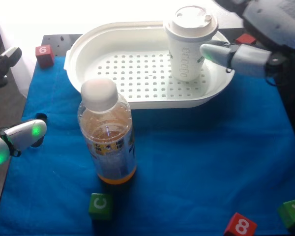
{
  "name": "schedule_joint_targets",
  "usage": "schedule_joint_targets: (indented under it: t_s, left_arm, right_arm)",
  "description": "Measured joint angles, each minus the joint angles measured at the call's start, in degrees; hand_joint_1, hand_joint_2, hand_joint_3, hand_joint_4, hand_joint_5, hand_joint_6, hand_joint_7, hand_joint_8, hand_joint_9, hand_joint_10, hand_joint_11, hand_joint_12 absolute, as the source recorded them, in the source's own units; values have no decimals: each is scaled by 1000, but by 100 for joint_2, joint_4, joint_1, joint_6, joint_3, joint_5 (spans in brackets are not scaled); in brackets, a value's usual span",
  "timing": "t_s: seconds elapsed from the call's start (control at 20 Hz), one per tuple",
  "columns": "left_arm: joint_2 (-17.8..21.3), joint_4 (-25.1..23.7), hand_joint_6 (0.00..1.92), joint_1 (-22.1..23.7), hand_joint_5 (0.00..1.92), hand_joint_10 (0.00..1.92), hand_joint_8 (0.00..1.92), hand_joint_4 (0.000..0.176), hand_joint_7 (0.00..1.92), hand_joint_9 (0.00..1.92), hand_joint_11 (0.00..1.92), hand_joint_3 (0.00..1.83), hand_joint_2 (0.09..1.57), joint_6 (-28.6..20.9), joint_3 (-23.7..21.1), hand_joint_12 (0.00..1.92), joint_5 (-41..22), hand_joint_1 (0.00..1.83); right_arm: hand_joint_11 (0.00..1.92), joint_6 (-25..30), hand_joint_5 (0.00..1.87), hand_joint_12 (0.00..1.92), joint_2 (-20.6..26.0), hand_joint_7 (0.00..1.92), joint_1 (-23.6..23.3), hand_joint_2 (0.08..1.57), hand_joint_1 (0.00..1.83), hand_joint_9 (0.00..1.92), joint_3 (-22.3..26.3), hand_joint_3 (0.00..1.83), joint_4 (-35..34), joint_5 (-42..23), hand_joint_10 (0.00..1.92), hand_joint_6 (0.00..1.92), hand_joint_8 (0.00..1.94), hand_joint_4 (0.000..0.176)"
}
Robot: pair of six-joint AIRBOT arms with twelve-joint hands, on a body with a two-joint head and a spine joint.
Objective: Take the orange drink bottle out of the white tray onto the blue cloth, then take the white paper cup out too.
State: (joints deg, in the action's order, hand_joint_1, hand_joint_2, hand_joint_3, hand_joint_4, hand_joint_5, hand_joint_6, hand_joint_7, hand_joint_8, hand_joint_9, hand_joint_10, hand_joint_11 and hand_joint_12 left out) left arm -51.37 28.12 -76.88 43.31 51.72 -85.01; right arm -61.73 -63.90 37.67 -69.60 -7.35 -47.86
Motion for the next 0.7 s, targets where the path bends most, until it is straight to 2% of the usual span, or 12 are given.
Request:
schedule_joint_targets:
  t_s: [0.05, 0.1, 0.15, 0.2, 0.25, 0.3, 0.35, 0.4, 0.5, 0.55, 0.6, 0.7]
  left_arm:
    - [7, 39, 3, 0, 19, 0, 0, 107, 0, 0, 0, 1, 1125, 2, 4, 179, 4, 603]
    - [7, 48, 2, 0, 18, 0, 0, 104, 0, 0, 0, 0, 1122, 2, 7, 182, -11, 601]
    - [7, 39, 0, 0, 10, 0, 0, 113, 0, 0, 0, 0, 1118, 2, 4, 158, -11, 583]
    - [7, 35, 2, 0, 19, 0, 0, 101, 0, 0, 0, 1, 1125, 0, 4, 174, -9, 588]
    - [7, 42, 2, 0, 21, 0, 0, 107, 0, 0, 0, 2, 1128, 2, 7, 176, -11, 565]
    - [4, 59, 1, 0, 20, 0, 0, 90, 0, 0, 0, 2, 1132, 4, 24, 279, -11, 502]
    - [4, 59, 1, 0, 20, 0, 0, 90, 0, 0, 0, 2, 1132, 2, 39, 279, -11, 502]
    - [4, 81, 7, 0, 38, 0, 0, 95, 0, 0, 0, 1, 1133, 0, 42, 282, -26, 524]
    - [4, 85, 5, 0, 44, 0, 0, 99, 0, 0, 0, 1, 1133, 0, 39, 245, -26, 534]
    - [4, 83, 3, 0, 43, 0, 0, 102, 0, 0, 0, 2, 1138, 0, 42, 233, -33, 520]
    - [4, 90, 2, 0, 45, 0, 0, 92, 0, 0, 0, 2, 1154, 0, 42, 180, -33, 495]
    - [-33, 101, 2, 0, 52, 0, 0, 99, 0, 0, 0, 2, 1163, -35, 72, 218, -61, 486]
  right_arm:
    - [0, -2, 0, 0, -175, 0, -116, 1244, 479, 0, -190, 0, 0, 249, 0, 0, 0, 47]
    - [0, -20, 0, 0, -341, 0, -245, 1233, 470, 0, -378, 0, -7, 459, 0, 0, 0, 43]
    - [0, -46, 0, 0, -461, 0, -339, 1223, 471, 0, -522, 0, -33, 608, 0, 0, 0, 43]
    - [0, -50, 0, 0, -577, 0, -426, 1209, 478, 0, -660, 0, -50, 721, 0, 0, 0, 55]
    - [0, -79, 0, 0, -684, 0, -505, 1202, 492, 0, -782, 0, -44, 831, 0, 0, 0, 62]
    - [0, -107, 0, 0, -824, 0, -575, 1183, 562, 0, -922, 0, -39, 977, 0, 0, 0, 56]
    - [0, -109, 0, 0, -911, 0, -601, 1183, 562, 0, -994, 0, -42, 1047, 0, 0, 0, 56]
    - [0, -109, 0, 0, -1043, 0, -603, 1164, 610, 0, -1121, 0, -26, 1123, 0, 0, 0, 22]
    - [0, -109, 0, 0, -1246, 0, -608, 1167, 608, 0, -1338, 0, -9, 1342, 0, 0, 0, 30]
    - [0, -109, 0, 0, -1338, 0, -608, 1161, 614, 0, -1449, 0, -20, 1451, 0, 0, 0, 21]
    - [0, -109, 0, 0, -1405, 0, -608, 1150, 610, 0, -1545, 0, -48, 1521, 0, 0, 0, 5]
    - [0, -107, 0, 0, -1519, 0, -616, 1122, 628, 0, -1794, 0, -162, 1624, 0, 0, 0, 7]
